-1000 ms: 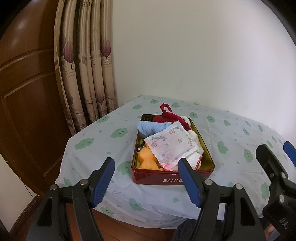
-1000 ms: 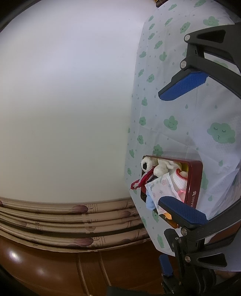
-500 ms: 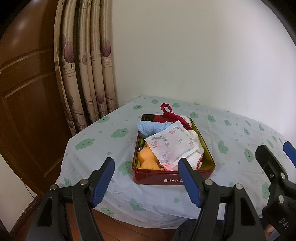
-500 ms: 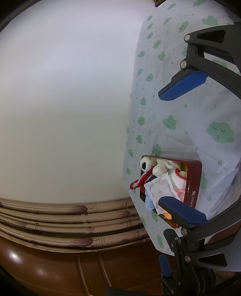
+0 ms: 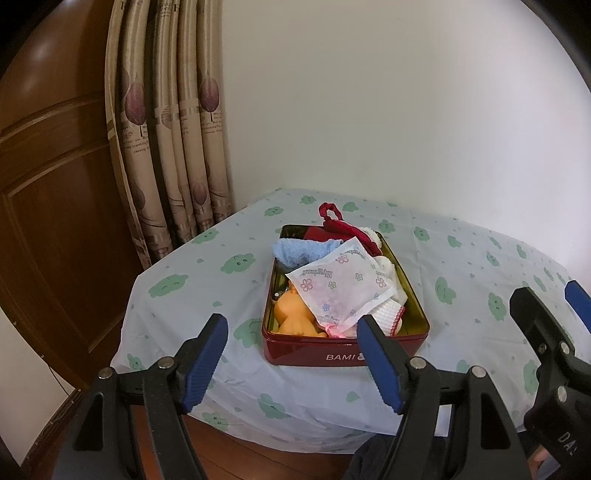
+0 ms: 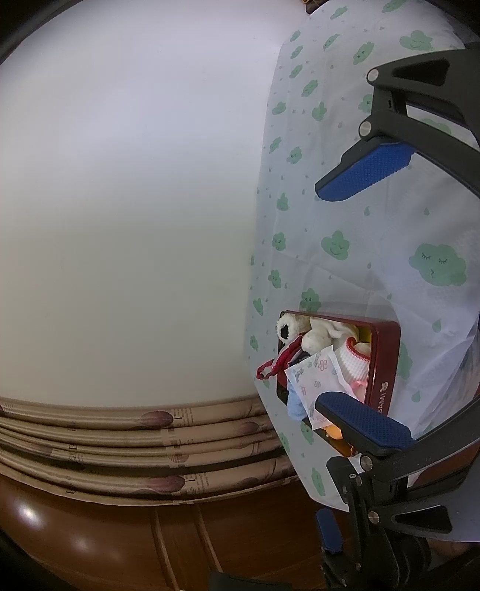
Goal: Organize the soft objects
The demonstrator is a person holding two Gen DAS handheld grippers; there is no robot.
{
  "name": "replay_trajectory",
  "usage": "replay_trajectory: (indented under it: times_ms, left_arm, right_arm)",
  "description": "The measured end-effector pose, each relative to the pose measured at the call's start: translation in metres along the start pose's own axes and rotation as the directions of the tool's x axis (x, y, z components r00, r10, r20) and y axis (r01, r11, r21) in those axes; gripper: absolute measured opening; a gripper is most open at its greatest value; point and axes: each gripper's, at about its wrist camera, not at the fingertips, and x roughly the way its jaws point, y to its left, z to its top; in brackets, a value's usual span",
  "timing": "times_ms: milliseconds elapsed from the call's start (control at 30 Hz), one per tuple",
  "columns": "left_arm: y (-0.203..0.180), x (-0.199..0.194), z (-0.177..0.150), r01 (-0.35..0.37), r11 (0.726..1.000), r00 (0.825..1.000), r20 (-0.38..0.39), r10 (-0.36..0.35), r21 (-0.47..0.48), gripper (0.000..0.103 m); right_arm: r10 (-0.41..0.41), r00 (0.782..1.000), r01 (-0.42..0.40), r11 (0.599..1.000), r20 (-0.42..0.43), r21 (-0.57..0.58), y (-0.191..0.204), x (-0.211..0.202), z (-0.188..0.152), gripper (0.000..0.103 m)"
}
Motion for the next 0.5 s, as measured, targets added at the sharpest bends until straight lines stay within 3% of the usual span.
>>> replay_trajectory:
  times_ms: [400,500]
  left_arm:
    - [-0.0005,0.0029,-0.0026,0.018,1.0,1.0,-0.014,-0.018,-0.011,0.082]
    - [0.0044,-0.0013,-0.004,0.037,0.998,0.999,0.032,-0.036,-0.048,0.085]
  right_arm:
    - [0.001,1.0,-0.001,1.0,-0.007,0.006,-0.0024,0.0012,-0.0013,0.103]
    - [0.002,1.0,-0.002,1.0,-0.011,0.004,-0.0028,0.0015,-0.0016,0.103]
